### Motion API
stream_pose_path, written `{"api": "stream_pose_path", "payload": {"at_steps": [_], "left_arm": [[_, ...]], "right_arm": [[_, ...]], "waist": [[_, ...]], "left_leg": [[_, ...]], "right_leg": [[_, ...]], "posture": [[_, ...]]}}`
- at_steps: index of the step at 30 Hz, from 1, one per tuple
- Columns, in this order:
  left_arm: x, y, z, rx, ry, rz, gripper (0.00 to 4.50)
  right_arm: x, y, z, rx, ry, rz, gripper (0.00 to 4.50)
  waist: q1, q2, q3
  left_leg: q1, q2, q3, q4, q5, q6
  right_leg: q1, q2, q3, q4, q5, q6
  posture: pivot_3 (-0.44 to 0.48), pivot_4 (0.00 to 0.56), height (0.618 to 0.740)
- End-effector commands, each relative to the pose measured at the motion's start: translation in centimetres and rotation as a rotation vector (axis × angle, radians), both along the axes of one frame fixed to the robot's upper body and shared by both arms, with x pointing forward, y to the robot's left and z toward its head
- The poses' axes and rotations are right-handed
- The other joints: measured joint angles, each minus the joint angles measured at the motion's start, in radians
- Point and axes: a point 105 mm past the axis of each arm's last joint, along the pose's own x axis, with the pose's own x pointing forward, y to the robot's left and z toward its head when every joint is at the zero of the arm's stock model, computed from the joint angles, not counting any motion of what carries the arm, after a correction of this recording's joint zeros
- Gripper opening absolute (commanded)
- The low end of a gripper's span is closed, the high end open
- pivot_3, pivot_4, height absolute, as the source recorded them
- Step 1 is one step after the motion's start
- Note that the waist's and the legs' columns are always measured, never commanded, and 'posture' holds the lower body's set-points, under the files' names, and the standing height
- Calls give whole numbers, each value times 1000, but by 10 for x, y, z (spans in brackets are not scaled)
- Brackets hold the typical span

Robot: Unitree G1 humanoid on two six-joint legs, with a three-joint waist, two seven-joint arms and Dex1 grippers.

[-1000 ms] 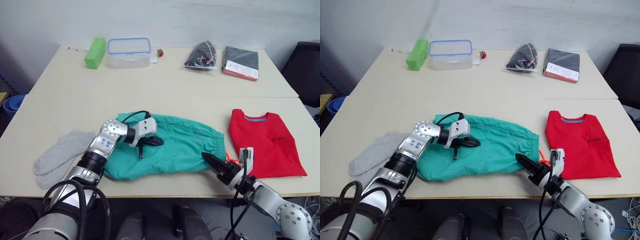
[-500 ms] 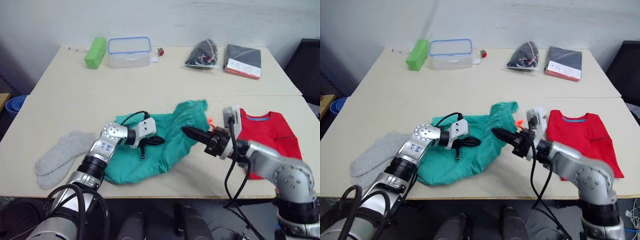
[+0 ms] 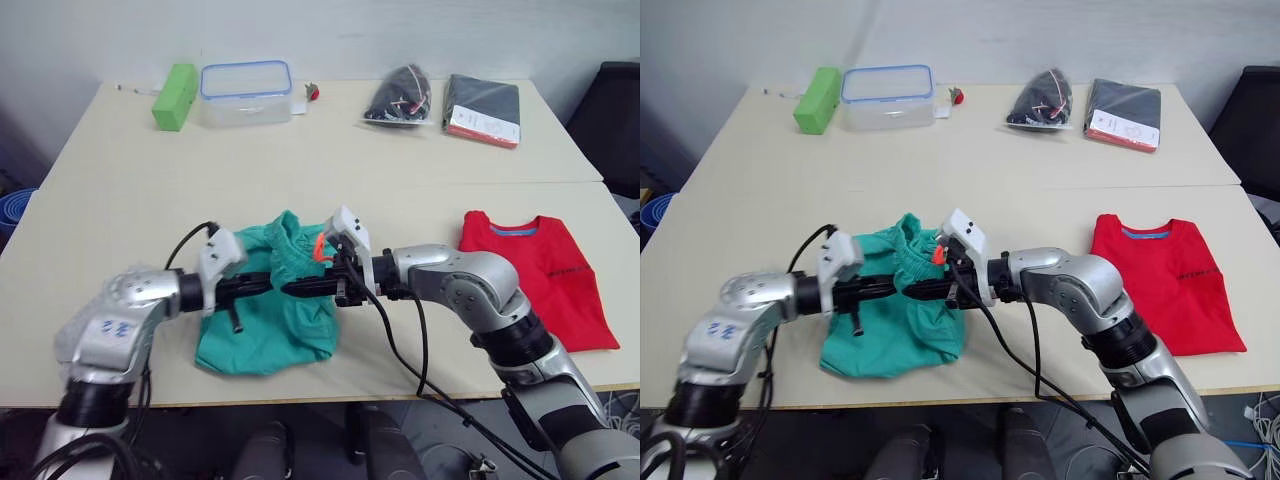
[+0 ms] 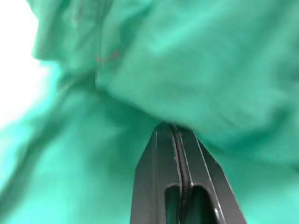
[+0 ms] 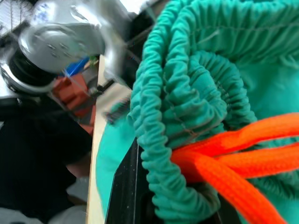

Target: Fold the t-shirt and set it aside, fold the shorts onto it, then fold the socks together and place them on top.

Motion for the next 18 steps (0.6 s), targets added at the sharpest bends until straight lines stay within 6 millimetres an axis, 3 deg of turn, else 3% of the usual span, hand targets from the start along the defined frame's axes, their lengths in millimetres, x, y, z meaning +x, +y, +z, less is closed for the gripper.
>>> {"api": "stream_pose_path", "payload": {"at_steps": [1,2,5,10,18], "left_arm": [[-10,27,18,6,-54,122,0],[-12,33,19,3,-56,151,0],[-12,42,29,1,-79,197,0],[0,39,61,-31,-151,178,0],[-1,6,115,-162,-222,7,0]], "right_arm": [[-6,11,5,12,-54,96,13],[-7,13,4,13,-49,115,651],[-17,15,8,40,-7,202,1598],[-23,7,25,112,19,266,3335],[-19,-6,37,160,9,244,3335]], "waist": [[0,0,0],[1,0,0],[7,0,0],[3,0,0],[-2,-1,0]], "left_leg": [[0,0,0,0,0,0],[1,0,0,0,0,0],[2,-1,-2,0,1,-1],[4,-2,-3,0,3,-2],[4,-1,-2,-1,4,-5]], "right_leg": [[0,0,0,1,0,0],[0,0,0,1,0,0],[1,-2,-2,1,-1,-1],[1,-3,-2,4,0,-2],[0,-1,-2,10,0,-3]], "posture": [[0,150,740],[0,150,740],[0,150,740],[0,150,740],[0,150,740]]}}
